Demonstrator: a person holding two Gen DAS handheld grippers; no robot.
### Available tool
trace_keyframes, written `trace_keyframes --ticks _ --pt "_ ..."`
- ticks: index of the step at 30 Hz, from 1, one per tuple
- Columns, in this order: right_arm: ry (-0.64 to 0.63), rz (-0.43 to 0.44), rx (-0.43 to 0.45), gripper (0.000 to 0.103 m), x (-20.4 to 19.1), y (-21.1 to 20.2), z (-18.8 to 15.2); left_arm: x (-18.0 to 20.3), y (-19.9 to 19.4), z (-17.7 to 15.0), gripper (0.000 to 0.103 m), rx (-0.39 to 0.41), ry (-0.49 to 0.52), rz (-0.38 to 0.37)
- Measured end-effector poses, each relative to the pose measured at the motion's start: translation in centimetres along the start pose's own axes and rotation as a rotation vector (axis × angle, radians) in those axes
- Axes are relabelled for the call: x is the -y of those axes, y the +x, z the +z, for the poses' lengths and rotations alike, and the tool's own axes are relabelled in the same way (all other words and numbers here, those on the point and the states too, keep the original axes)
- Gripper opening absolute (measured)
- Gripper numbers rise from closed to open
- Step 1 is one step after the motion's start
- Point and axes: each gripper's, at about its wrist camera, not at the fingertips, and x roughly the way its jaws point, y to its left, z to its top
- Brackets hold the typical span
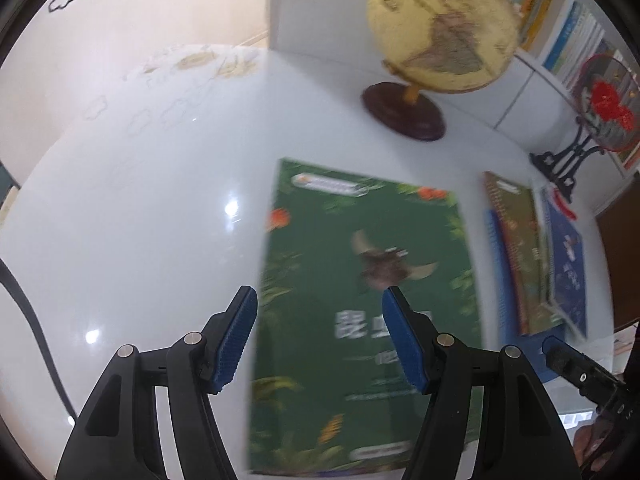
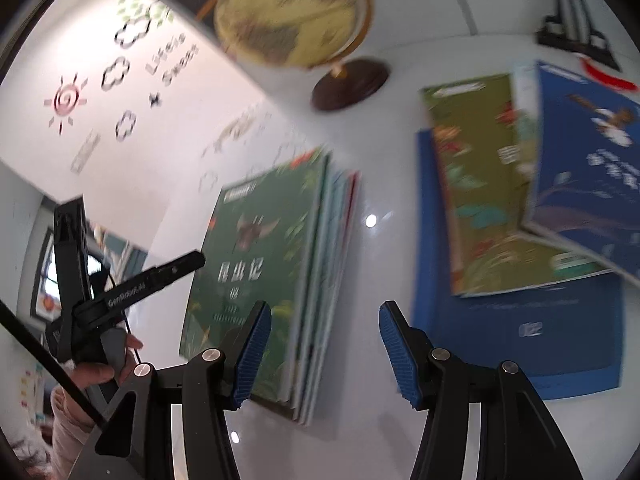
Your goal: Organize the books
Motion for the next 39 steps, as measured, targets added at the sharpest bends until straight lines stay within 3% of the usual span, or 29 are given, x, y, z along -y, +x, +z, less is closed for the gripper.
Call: trace_keyframes --ticks 9,18,23,30,39 --pt "0.088 -0.071 0.185 0.055 5.4 -5.6 0.8 9.2 1.4 1.6 0.063 0.015 0.132 -0.120" --pt "0.214 -0.112 0.297 0.055 12.5 -10.0 0.8 19.6 3.9 1.4 0.063 0.001 0.267 -0.258" --pt "0.325 -0.094 0.350 0.055 16.9 -12.1 1.2 24.9 5.6 1.3 0.063 -0.025 0.375 -0.284" --pt "0.367 -0.122 0.352 0.055 20.7 -12.7 2.1 29.8 8.2 3.1 0.063 -0.046 0.450 -0.306" --pt "0.494 -0.040 0.350 0.055 24.4 -11.8 2.2 32.4 11.1 3.1 0.063 -0.097 0.462 -0.324"
